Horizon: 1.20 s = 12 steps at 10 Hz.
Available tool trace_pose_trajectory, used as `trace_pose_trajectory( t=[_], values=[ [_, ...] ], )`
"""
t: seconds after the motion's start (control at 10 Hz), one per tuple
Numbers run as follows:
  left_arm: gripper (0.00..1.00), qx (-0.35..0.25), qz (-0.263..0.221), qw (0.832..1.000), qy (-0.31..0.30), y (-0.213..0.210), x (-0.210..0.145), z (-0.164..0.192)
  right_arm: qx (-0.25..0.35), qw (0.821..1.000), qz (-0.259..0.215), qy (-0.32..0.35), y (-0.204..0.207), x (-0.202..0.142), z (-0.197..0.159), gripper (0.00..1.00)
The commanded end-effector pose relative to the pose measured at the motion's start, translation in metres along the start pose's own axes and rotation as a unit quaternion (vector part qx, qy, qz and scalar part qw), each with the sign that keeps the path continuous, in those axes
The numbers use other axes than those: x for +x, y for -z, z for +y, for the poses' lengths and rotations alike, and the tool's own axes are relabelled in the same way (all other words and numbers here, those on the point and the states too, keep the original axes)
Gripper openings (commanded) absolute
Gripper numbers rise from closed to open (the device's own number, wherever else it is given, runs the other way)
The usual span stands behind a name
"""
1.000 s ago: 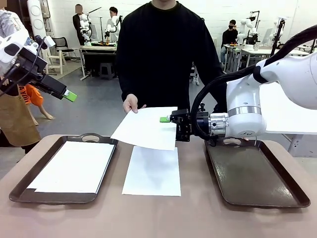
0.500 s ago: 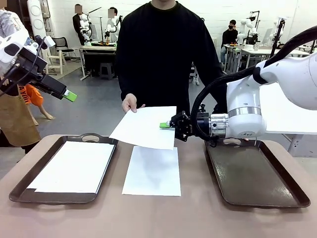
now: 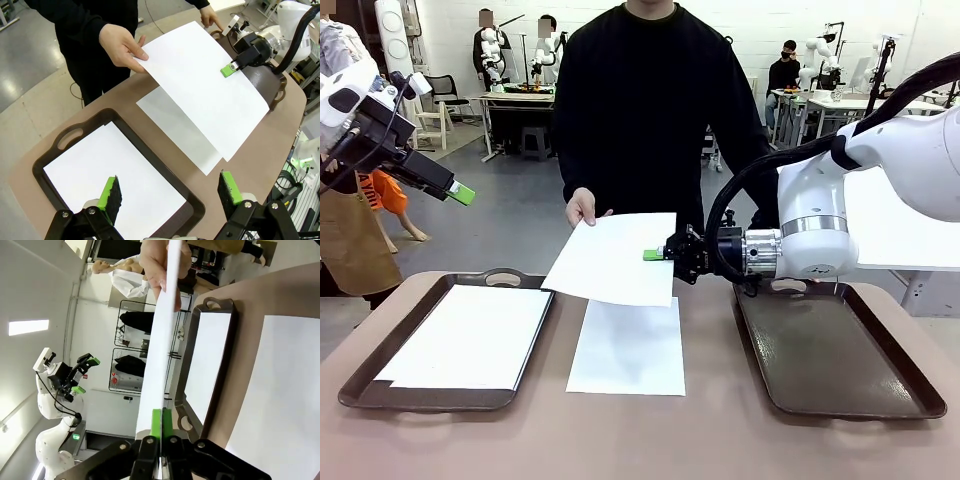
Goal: Sort the A4 documents.
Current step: Receive the A4 Paper, then place the A4 Paper in the designated Handle tray.
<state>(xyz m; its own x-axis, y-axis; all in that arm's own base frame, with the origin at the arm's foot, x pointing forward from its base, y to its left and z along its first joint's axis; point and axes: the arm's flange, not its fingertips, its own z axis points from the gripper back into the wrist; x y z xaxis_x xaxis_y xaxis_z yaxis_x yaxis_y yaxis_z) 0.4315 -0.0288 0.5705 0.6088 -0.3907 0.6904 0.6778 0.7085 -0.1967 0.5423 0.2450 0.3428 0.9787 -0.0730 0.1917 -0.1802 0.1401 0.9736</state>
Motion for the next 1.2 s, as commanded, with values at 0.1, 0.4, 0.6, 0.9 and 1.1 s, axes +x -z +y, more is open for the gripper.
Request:
trace_pose_trajectory(
  t=[0.1, 0.4, 0.6, 0.9, 1.1],
  values=[
    [1.00, -0.002, -0.002, 1.000, 0.006, -0.0009, -0.0005, 0.0020, 0.000, 1.000, 0.000, 0.000, 0.0000, 0.0000, 0.0000, 0.00],
    [1.00, -0.002, -0.002, 1.000, 0.006, -0.0009, -0.0005, 0.0020, 0.000, 1.000, 0.000, 0.000, 0.0000, 0.0000, 0.0000, 0.00],
    [1.00, -0.002, -0.002, 1.000, 0.006, -0.0009, -0.0005, 0.0020, 0.000, 1.000, 0.000, 0.000, 0.0000, 0.0000, 0.0000, 0.00],
    [1.00, -0.002, -0.002, 1.000, 0.006, -0.0009, -0.0005, 0.0020, 0.000, 1.000, 0.000, 0.000, 0.0000, 0.0000, 0.0000, 0.00],
    [1.00, -0.002, -0.002, 1.000, 0.006, -0.0009, -0.0005, 0.0020, 0.000, 1.000, 0.000, 0.000, 0.0000, 0.0000, 0.0000, 0.00]
  ],
)
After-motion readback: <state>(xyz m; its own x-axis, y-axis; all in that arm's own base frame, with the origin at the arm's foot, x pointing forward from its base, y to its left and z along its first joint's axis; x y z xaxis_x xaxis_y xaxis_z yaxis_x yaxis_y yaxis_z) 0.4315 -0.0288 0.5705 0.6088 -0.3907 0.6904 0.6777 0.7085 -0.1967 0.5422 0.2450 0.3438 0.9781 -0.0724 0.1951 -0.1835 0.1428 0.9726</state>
